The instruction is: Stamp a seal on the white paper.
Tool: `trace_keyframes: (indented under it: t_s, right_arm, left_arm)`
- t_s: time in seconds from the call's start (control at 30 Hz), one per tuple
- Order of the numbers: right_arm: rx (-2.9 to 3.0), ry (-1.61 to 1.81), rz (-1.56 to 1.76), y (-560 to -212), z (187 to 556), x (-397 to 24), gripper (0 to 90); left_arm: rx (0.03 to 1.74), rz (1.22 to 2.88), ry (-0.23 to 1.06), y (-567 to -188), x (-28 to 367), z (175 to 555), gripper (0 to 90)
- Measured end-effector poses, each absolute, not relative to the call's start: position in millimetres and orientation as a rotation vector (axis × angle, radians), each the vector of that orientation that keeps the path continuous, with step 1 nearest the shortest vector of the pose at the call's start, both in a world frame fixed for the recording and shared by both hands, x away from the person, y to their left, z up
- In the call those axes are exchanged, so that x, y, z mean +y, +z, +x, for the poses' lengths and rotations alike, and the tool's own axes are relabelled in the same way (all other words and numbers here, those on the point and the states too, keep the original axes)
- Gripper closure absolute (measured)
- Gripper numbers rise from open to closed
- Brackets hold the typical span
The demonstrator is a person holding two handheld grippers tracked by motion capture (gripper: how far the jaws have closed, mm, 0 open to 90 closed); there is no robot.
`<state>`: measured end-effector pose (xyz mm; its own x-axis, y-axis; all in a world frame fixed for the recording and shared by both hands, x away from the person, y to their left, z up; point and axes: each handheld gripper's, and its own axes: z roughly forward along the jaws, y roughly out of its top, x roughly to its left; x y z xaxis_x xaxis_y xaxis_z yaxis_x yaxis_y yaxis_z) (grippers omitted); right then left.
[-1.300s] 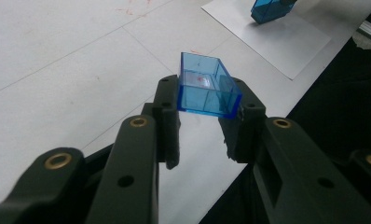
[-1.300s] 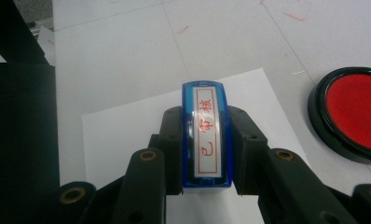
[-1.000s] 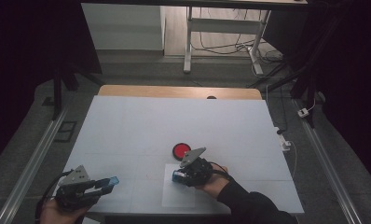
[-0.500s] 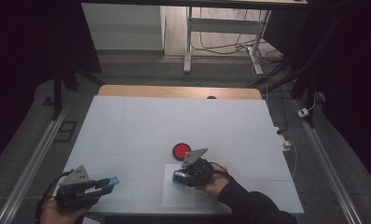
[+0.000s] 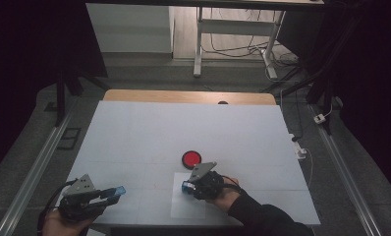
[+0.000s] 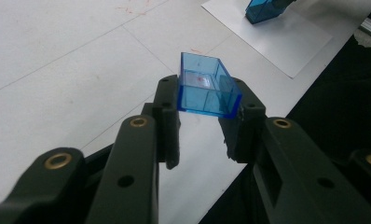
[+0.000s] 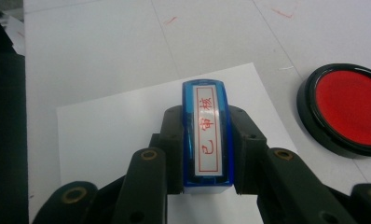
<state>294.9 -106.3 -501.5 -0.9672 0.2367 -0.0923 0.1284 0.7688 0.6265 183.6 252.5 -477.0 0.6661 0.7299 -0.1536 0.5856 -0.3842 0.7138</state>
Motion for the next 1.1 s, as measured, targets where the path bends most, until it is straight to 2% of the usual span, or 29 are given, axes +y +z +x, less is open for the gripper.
trace_keyframes:
  t_s: [0.27, 0.73, 1.1]
  right_arm:
    - [2.764, 0.942, 0.262, -502, 289, -104, 70.5]
    - [2.881, 1.138, 0.467, -507, 315, -117, 70.4]
    - [2.889, 1.076, 0.407, -503, 315, -114, 69.8]
  left_arm:
    - [1.013, 2.106, 0.237, -477, 252, 184, 68.4]
    - [1.013, 2.107, 0.236, -477, 252, 184, 68.4]
    - [1.013, 2.101, 0.231, -477, 253, 184, 68.4]
